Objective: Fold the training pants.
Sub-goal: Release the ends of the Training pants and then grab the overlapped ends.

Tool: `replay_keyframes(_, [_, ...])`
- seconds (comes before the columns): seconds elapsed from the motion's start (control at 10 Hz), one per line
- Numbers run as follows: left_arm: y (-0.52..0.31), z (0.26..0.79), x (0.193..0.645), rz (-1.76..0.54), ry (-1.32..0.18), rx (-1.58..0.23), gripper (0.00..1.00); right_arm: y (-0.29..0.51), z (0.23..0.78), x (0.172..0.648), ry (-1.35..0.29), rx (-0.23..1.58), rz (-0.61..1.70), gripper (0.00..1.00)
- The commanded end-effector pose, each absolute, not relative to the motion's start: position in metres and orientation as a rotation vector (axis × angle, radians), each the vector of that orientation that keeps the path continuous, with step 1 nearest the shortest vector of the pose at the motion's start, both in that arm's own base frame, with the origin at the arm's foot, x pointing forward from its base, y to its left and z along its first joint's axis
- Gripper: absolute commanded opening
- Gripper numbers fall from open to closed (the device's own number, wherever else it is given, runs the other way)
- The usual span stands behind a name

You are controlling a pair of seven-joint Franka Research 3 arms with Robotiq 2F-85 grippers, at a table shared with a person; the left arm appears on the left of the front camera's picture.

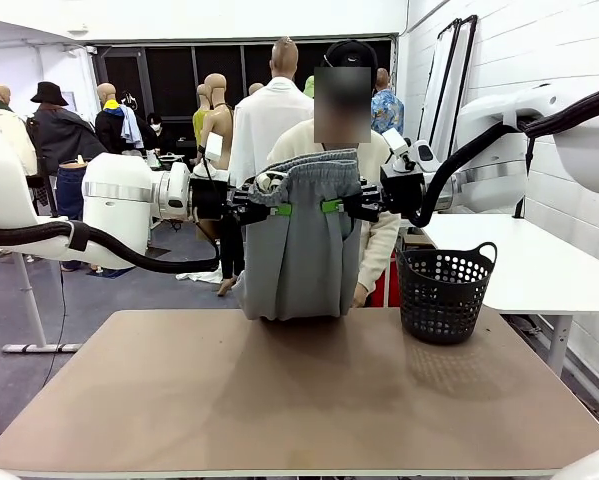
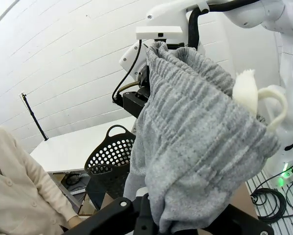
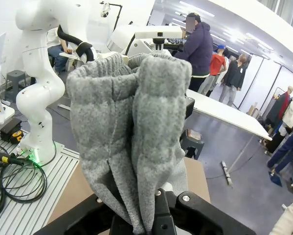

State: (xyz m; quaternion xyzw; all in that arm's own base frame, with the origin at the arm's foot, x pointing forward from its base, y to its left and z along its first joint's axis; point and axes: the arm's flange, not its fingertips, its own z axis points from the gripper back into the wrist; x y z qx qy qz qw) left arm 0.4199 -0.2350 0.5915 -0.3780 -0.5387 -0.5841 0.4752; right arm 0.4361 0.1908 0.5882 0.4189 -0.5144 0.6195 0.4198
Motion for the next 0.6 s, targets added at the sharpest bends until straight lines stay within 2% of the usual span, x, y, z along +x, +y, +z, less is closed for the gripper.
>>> replay_keyframes(0.0, [-0.2357, 0.5946, 0.4161, -1.421, -1.329, -0.918, 0.00, 0.1923, 0.5900, 0.4349, -1.294, 1.056, 1.553, 0.00])
replay_keyframes(0.5, [-0.2357, 0.5946, 0.4161, -1.421, -1.329, -0.918, 0.00, 0.1923, 0.5900, 0.4349, -1.294, 1.056, 1.553, 0.00])
